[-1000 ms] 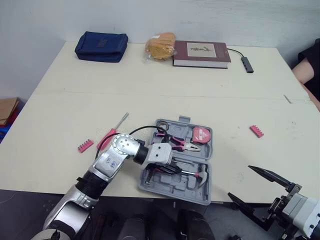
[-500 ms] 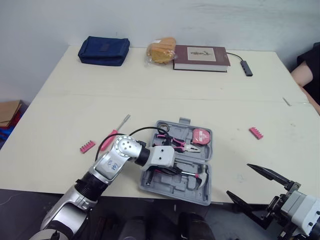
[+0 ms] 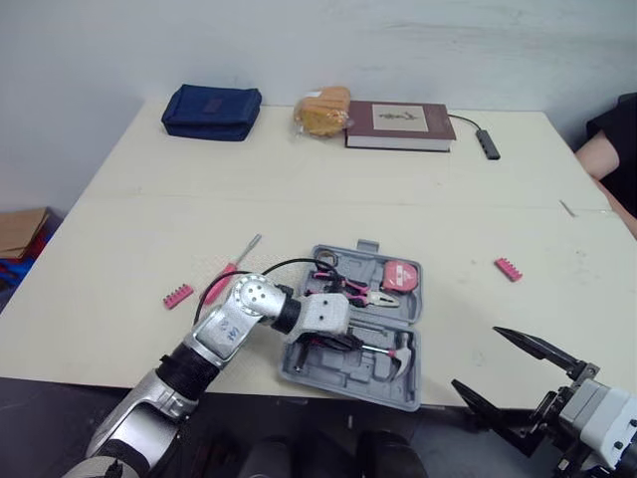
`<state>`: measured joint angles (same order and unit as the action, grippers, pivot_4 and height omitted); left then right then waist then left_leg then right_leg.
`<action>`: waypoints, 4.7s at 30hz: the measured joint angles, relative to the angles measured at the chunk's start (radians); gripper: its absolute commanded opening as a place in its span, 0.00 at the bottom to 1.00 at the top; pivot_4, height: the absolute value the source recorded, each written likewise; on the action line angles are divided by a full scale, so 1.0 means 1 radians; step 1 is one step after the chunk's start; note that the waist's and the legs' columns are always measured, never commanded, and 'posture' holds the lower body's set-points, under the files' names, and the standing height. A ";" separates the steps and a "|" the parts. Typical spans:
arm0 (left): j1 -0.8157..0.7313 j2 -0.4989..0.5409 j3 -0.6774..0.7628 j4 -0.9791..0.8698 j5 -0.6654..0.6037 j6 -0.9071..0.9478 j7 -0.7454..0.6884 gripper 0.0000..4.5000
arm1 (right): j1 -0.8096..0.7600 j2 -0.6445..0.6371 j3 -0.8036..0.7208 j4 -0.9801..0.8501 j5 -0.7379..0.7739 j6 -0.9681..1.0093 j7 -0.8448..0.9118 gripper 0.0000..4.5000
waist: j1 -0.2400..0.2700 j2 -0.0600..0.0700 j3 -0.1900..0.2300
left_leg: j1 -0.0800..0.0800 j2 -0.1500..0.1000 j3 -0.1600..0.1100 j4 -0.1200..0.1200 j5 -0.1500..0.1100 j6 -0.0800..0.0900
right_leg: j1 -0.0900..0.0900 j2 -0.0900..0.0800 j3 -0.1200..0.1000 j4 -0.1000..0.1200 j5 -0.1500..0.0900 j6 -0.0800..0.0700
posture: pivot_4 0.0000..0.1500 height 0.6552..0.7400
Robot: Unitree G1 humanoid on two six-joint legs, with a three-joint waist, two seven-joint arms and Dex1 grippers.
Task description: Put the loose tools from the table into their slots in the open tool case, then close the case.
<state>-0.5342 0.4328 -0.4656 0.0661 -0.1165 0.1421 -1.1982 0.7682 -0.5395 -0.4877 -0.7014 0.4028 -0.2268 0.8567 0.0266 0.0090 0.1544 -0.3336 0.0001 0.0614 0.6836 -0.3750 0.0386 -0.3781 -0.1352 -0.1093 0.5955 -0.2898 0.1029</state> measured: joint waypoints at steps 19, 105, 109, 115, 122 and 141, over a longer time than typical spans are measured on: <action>0.202 0.326 0.719 0.402 -0.255 -0.289 0.071 0.99 | 0.032 0.081 -0.233 0.332 0.081 -0.229 0.071 1.00 | -0.009 0.004 0.023 | -0.002 0.002 0.001 -0.002 -0.003 -0.003 | -0.001 0.002 -0.004 -0.004 0.000 0.001 | 1.00 1.00; 0.323 0.350 0.802 0.546 -0.248 -0.238 0.077 0.15 | -0.424 -0.121 0.213 0.065 0.090 0.097 0.057 1.00 | -0.026 -0.009 0.026 | -0.002 0.000 0.012 -0.010 0.006 -0.009 | -0.014 0.001 0.002 0.011 -0.001 -0.002 | 1.00 1.00; 0.310 0.349 0.801 0.310 -0.335 -0.144 0.042 0.15 | -0.405 -0.120 0.209 0.076 0.088 0.093 0.064 1.00 | -0.013 -0.015 0.028 | -0.007 0.001 0.007 -0.004 0.005 -0.009 | -0.014 0.001 -0.001 0.011 -0.001 -0.002 | 1.00 1.00; 0.291 0.413 0.693 0.023 -0.373 -0.039 -0.078 0.15 | -0.368 -0.120 0.184 0.076 0.093 0.098 0.065 1.00 | -0.013 -0.012 0.030 | -0.007 0.001 0.008 -0.003 0.004 -0.009 | -0.014 0.002 -0.001 0.011 0.000 -0.002 | 1.00 1.00; 0.184 0.423 0.451 -0.266 -0.380 0.169 -0.131 0.15 | -0.320 -0.127 0.158 0.105 0.088 0.086 0.114 1.00 | -0.006 -0.011 0.031 | -0.007 0.000 0.008 -0.002 0.005 -0.009 | -0.013 0.003 0.000 0.010 0.000 -0.002 | 1.00 1.00; 0.001 0.439 0.047 -0.501 -0.115 0.532 0.020 0.15 | -0.166 -0.072 0.150 0.143 0.036 -0.035 0.132 1.00 | -0.001 -0.008 0.033 | -0.008 0.000 0.009 -0.001 0.006 -0.008 | -0.014 0.004 0.001 0.010 0.000 -0.002 | 1.00 1.00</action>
<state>-0.5327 0.8720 -0.4188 -0.4351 -0.2318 0.6742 -1.1784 0.6024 -0.6114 -0.3372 -0.5582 0.4391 -0.2617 0.9883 0.0260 0.0009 0.1874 -0.3414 0.0002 0.0700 0.6824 -0.3692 0.0311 -0.3917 -0.1309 -0.1078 0.6051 -0.2903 0.1008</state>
